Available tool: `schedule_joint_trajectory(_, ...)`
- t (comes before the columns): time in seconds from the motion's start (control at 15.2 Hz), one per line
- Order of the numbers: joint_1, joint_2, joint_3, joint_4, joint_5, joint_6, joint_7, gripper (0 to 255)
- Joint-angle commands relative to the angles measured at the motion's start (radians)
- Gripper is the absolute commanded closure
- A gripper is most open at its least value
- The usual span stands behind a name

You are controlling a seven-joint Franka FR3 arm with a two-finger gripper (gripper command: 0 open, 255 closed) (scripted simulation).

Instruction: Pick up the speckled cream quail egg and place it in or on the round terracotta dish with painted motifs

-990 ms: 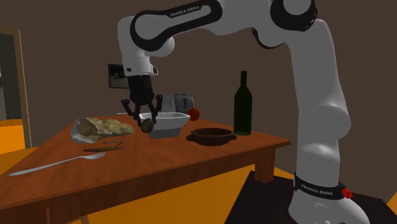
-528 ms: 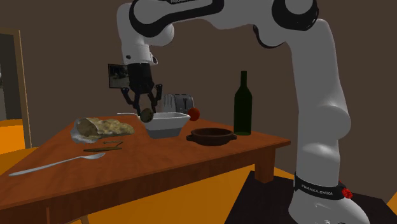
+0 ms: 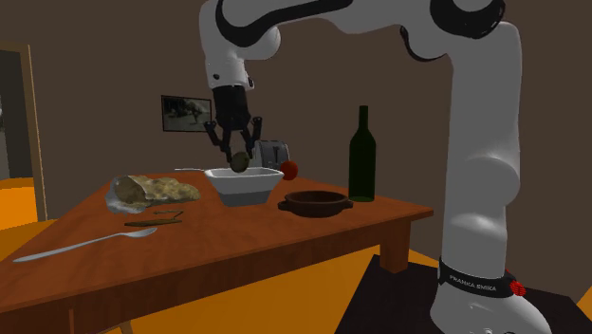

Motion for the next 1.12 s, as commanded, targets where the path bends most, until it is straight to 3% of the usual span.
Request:
schedule_joint_trajectory(0.0,-0.02,-0.088,-0.02,-0.095,0.031,0.018,-0.049,255)
schedule_joint_trajectory(0.4,-0.054,-0.3,-0.104,-0.302,0.076,0.031,-0.189,255)
schedule_joint_trajectory(0.86,-0.082,-0.514,-0.219,-0.488,0.069,0.012,-0.344,255)
schedule_joint_trajectory(1.06,-0.085,-0.539,-0.234,-0.535,0.064,0.035,-0.361,255)
